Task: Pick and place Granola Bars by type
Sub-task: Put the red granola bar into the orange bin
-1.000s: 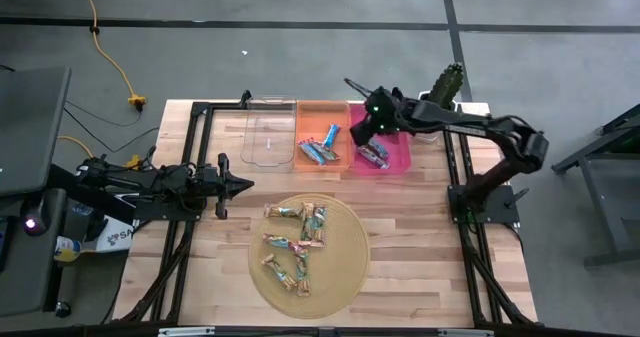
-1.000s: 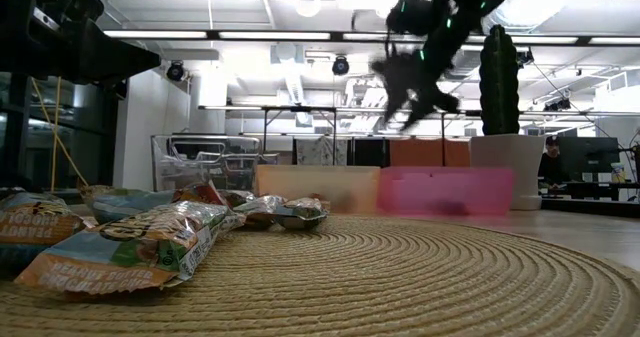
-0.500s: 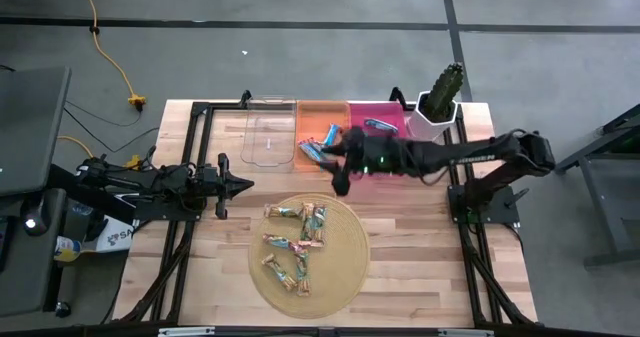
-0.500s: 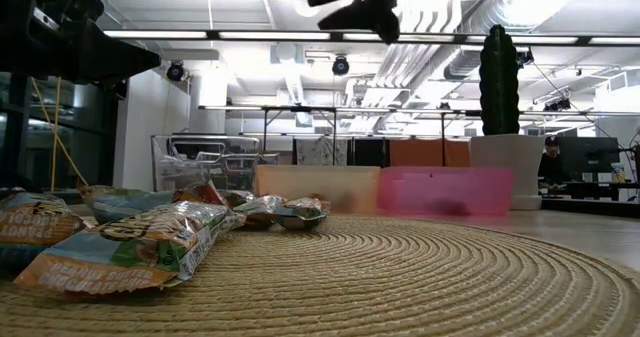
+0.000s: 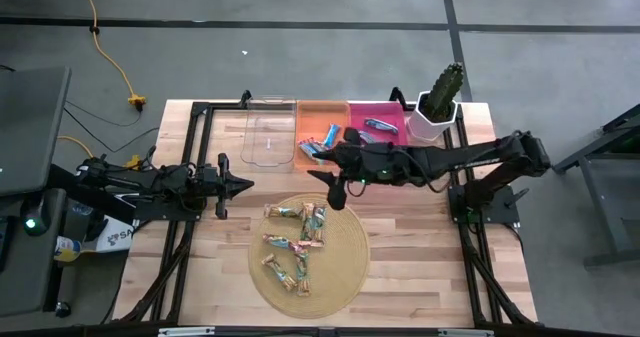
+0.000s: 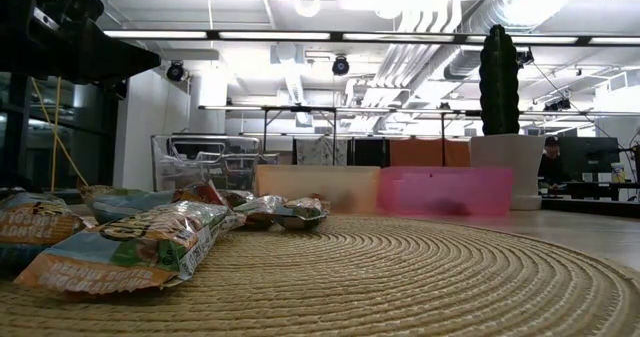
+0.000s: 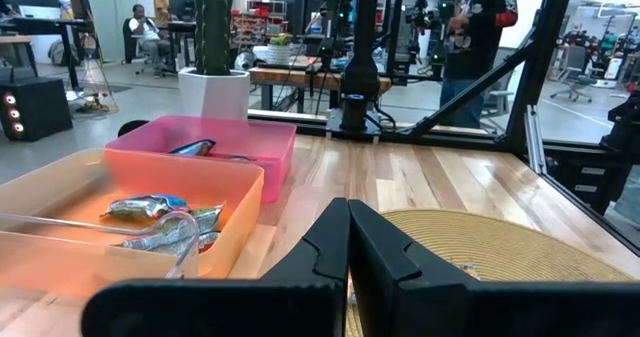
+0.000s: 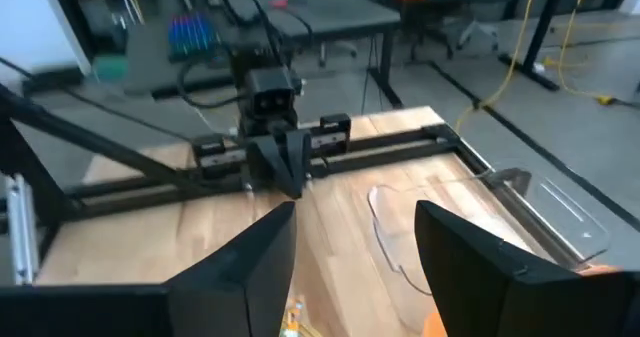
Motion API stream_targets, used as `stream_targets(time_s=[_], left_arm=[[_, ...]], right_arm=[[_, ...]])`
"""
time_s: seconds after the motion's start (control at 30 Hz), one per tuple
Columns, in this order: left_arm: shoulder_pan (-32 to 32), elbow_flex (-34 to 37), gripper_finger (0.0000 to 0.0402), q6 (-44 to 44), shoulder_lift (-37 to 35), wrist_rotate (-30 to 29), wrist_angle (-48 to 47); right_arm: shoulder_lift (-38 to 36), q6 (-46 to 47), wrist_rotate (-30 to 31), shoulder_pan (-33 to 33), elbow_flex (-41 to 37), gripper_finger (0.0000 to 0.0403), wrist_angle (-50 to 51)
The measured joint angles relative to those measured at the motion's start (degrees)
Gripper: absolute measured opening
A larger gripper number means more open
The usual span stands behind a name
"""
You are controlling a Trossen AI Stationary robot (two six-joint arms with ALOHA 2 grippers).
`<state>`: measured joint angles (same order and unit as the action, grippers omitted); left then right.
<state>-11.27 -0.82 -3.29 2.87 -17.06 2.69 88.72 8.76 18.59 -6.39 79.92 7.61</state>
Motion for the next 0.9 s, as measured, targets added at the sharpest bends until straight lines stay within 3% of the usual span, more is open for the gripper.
stream_targets(time_s=[0.27,0.5,0.63,0.9], left_arm=[[0.0,0.0,0.0001,0.0,0.0,0.0,0.0],[0.0,0.0,0.0001,0.0,0.0,0.0,0.0],[0.0,0.0,0.0001,0.0,0.0,0.0,0.0],[0.0,0.0,0.0001,0.0,0.0,0.0,0.0]], right_arm=[[15.5,0.9,-0.3,0.0,28.4,0.019,24.8],[29.5,7.9,-8.4,0.7,49.2,0.019,37.9],[34.9,7.8,-13.3,0.6,53.1,0.019,38.8],[42.0,7.9,-19.7,-0.8,53.3,0.019,39.8]])
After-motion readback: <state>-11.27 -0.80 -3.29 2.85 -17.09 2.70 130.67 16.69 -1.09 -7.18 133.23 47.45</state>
